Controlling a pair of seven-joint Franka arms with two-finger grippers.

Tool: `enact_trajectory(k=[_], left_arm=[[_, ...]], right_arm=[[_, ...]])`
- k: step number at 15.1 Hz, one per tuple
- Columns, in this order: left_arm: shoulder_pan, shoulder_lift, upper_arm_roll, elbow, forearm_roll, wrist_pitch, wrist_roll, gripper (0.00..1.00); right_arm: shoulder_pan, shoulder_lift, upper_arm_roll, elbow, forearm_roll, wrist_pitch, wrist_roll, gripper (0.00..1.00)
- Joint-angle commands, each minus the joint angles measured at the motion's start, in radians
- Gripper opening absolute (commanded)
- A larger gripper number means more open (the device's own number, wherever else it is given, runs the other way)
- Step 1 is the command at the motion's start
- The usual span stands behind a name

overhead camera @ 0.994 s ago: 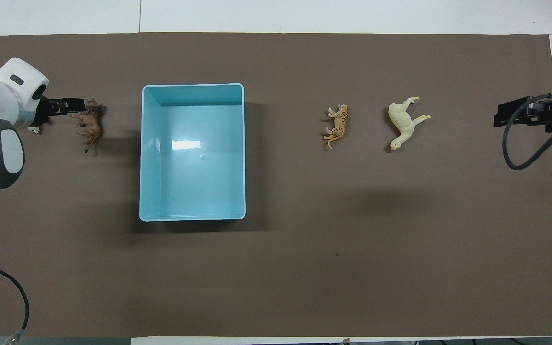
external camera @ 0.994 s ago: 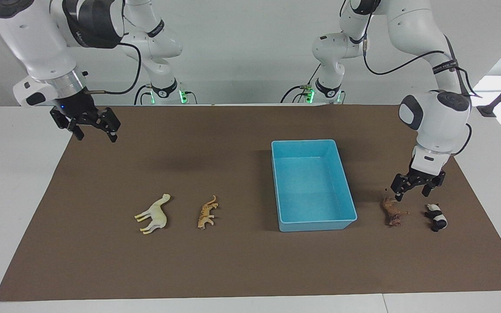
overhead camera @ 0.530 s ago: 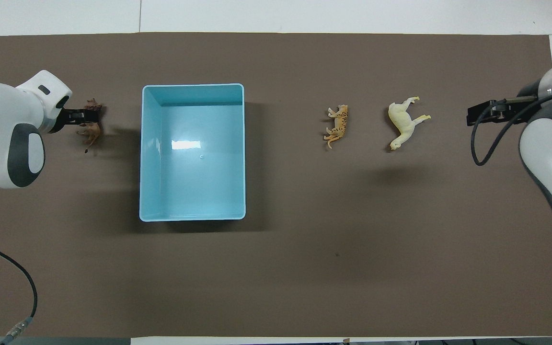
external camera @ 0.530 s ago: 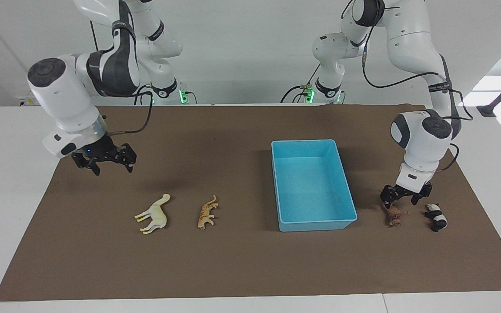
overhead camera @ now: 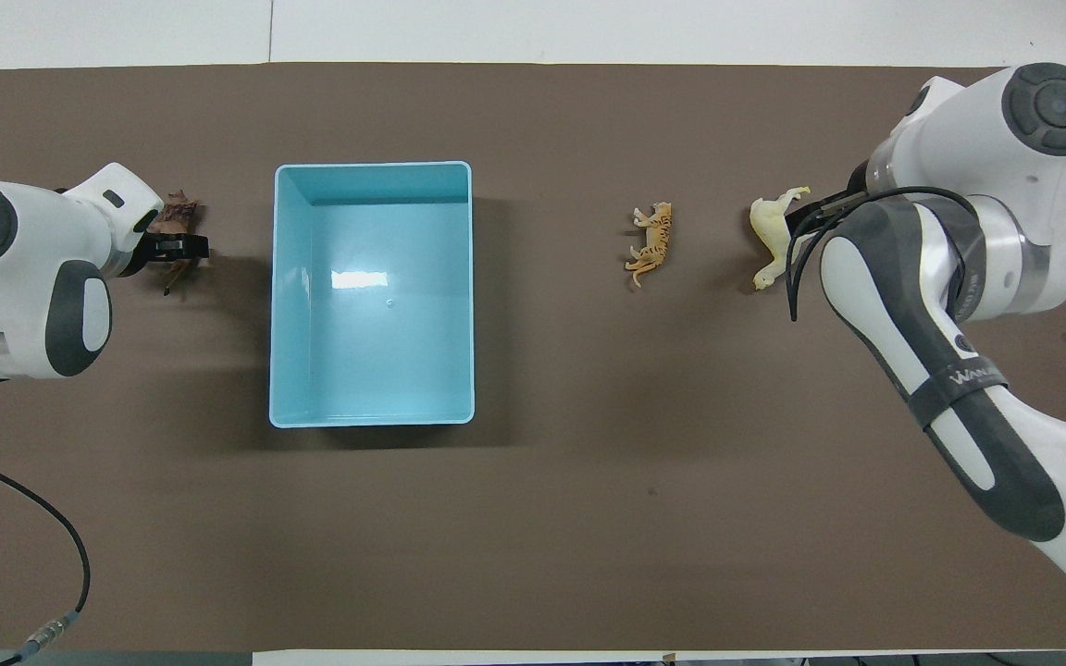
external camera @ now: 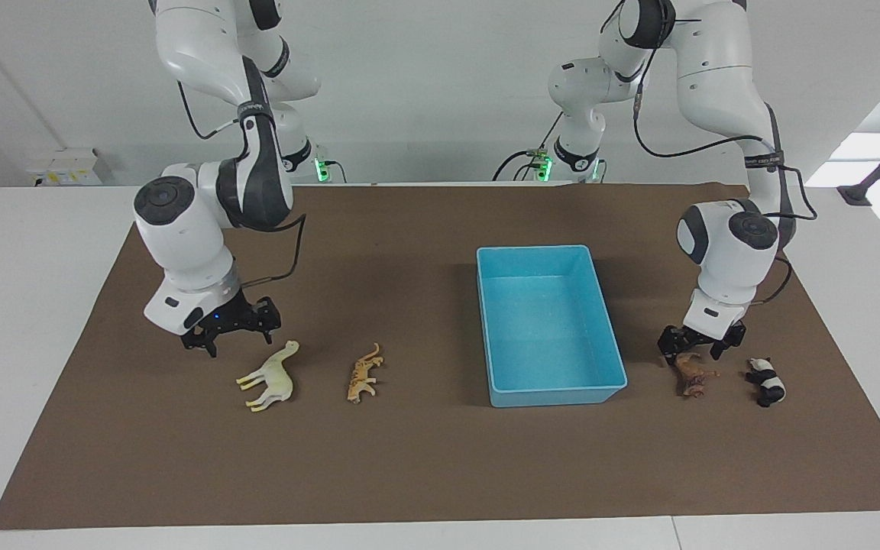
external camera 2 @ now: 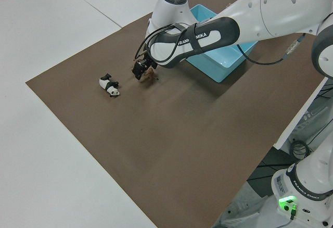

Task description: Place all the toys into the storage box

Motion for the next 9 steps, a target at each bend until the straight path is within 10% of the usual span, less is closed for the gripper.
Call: enact_trajectory(k=[1,4,9], left_arm=[[0.006,-0.011,-0.003,-0.030,0.017,0.031,-0.007,0.68],[0.001,-0.011,-0.003,-0.028,0.017,0.027,-0.062,0.22],[-0.005,-0.009,-0.004,0.021,0.014,-0.008,-0.105,0.18]], right_arm=[[0.013,0.052,-0.002,0.013,-0.026,0.051,-0.022,1.00],[0.016,0.089,-0.002,0.013,-0.038,0.097,-0.022,1.00],[0.028,0.117,-0.002,-0.004,-0.028,0.130,-0.021,1.00]])
